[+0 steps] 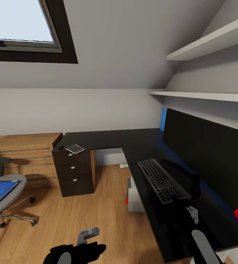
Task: In the bedroom, organize the workspace by keeping the computer under the desk, ensuring the monitor is on the desk, placing the keyboard on the desk next to the monitor, placing the mouse on the desk next to the keyboard, moving the folder from the swivel chair onto the desk next to the mouse, stacking the notebook on top of the folder with the pen on top of the notebook, and positioning the swivel chair next to the desk.
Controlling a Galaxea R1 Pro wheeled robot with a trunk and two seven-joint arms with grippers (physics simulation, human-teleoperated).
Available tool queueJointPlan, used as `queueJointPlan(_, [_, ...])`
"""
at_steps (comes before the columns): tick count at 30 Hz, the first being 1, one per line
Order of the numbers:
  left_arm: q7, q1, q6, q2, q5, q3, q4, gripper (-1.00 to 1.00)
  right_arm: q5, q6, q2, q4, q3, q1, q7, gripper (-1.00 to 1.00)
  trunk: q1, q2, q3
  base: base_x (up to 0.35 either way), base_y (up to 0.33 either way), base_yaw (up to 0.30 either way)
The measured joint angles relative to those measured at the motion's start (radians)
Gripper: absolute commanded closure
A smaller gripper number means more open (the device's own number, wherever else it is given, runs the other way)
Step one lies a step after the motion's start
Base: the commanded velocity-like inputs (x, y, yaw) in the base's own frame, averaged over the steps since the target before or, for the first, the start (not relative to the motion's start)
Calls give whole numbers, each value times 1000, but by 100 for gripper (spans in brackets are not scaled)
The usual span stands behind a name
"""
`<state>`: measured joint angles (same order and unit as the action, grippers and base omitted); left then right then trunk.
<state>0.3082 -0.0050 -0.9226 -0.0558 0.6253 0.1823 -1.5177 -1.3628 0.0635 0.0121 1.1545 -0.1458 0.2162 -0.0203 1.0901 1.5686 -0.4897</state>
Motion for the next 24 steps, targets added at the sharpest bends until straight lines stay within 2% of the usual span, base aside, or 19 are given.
queueJointPlan(24, [0,0,0,-1,0,0,0,-100,1,0,0,2,1,0,2,100,0,0,0,2,0,0])
